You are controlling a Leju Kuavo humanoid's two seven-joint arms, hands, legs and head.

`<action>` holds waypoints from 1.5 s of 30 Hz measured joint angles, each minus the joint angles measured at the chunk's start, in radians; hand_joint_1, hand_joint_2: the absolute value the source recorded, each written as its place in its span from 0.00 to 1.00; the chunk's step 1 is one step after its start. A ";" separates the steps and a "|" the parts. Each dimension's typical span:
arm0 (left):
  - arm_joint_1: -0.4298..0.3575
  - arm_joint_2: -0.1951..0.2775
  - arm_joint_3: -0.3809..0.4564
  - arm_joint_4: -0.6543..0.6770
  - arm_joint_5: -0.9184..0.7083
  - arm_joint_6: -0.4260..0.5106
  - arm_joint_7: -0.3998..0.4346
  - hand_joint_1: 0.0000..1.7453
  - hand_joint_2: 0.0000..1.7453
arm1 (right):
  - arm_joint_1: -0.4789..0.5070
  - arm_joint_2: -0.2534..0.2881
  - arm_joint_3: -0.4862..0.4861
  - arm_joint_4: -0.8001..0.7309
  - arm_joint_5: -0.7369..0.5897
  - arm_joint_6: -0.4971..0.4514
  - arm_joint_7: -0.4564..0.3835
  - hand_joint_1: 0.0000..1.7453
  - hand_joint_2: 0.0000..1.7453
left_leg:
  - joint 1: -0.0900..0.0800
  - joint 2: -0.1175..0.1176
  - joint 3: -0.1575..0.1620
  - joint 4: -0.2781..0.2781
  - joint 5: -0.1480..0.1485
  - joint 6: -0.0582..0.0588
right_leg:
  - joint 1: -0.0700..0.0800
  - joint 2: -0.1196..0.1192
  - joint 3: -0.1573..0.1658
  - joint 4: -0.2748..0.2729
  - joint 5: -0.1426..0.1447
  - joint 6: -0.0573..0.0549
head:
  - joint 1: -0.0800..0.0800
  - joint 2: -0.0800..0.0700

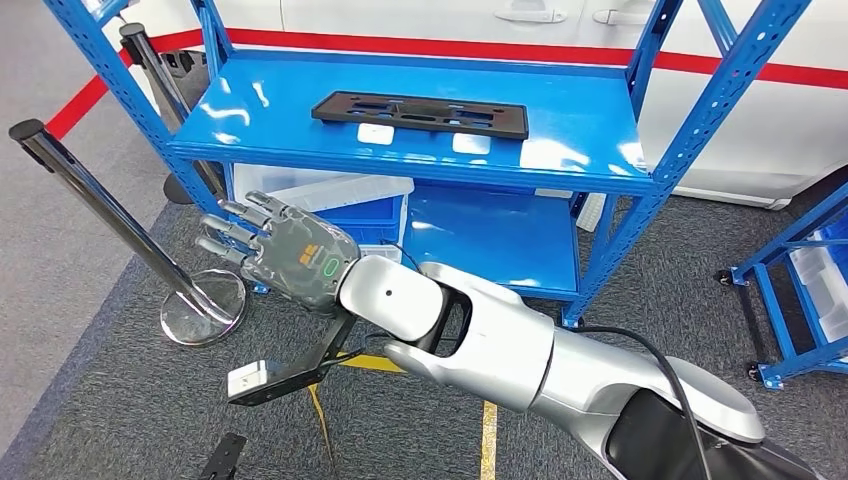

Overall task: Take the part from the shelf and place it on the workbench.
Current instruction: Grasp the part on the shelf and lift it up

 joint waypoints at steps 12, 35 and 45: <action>0.005 -0.001 -0.001 0.000 0.016 0.003 -0.011 0.00 0.00 | -0.013 0.007 0.010 0.020 -0.004 0.119 0.023 0.00 1.00 | 0.010 0.009 0.036 -0.054 0.025 0.033 | -0.015 -0.002 -0.078 0.157 -0.073 0.039 | 0.008 0.000; 0.011 0.005 -0.001 0.003 0.039 0.003 0.004 0.00 0.00 | -0.049 0.026 0.059 0.063 -0.113 0.213 0.019 0.00 0.00 | -0.005 0.005 -0.079 0.057 0.030 0.018 | -0.006 0.007 -0.018 0.036 -0.017 -0.002 | 0.005 0.000; 0.014 0.005 -0.001 0.003 0.043 -0.003 0.006 0.00 0.00 | -0.046 0.025 0.067 0.079 -0.128 0.202 0.009 0.00 0.00 | 0.004 0.009 -0.058 0.017 0.043 0.033 | -0.016 0.001 -0.120 0.260 -0.113 0.039 | 0.005 0.000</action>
